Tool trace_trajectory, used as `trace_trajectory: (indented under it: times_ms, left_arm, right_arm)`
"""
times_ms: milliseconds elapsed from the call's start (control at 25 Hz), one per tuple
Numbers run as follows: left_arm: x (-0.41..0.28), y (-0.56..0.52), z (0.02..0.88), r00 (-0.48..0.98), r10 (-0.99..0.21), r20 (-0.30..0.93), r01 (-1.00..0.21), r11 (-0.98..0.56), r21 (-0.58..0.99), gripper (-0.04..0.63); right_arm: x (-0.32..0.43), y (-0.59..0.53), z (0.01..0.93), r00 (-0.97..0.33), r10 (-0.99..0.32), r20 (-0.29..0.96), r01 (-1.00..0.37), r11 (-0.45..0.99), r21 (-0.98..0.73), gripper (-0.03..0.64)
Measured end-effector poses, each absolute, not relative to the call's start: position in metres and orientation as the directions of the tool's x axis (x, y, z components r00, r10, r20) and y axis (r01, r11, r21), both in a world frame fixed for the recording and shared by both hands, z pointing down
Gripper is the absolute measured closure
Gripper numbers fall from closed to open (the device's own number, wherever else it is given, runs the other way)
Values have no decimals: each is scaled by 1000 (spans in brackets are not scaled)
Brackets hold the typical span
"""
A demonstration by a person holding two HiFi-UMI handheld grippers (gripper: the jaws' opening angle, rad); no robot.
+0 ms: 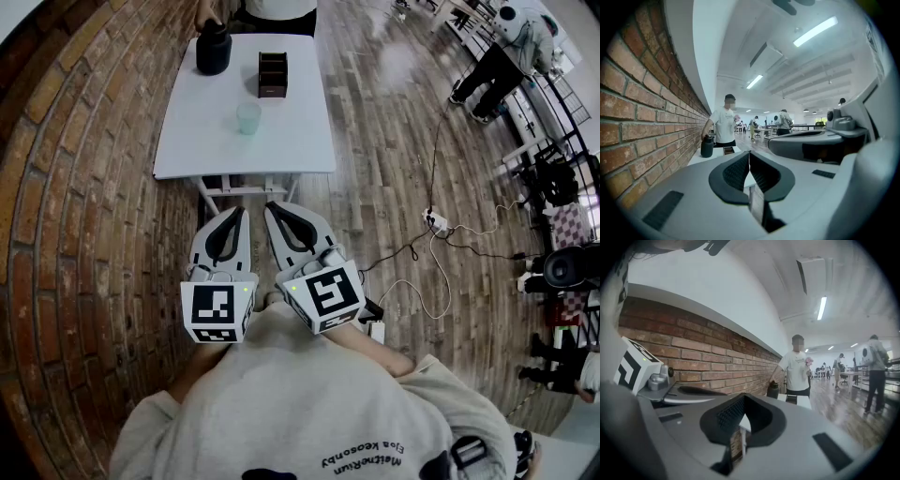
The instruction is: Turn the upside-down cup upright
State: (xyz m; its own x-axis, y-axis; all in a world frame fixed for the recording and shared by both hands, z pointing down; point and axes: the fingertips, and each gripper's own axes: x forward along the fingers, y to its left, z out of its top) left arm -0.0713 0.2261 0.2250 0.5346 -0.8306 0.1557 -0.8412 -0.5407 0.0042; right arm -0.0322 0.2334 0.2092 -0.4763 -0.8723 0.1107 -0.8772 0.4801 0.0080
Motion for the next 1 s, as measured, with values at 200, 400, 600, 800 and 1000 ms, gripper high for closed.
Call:
trace_trajectory:
  times_ms: [200,400,600,800,1000]
  left_arm:
    - [-69,220,228,535,-830,158,-840,-542,-2,584]
    - [-62,221,225,543,-826,152,-835,-551,-12,584]
    - [-58,217,228,542,-825,159,-835,-551,-12,584]
    - [-52,213,230,535,-828,167,-838,-545,-15,584]
    - [-46,210,235,515,-840,171,-851,-525,-15,584]
  right_arm:
    - [-28,229,213,-471,-875,110,-880,475,15,611]
    - [-22,229,211,-466,-878,109,-882,470,14,611]
    - [-19,226,215,-467,-877,113,-882,472,13,611]
    - [-12,221,215,-471,-875,110,-880,475,5,611]
    - [2,215,220,-471,-877,97,-881,472,-14,611]
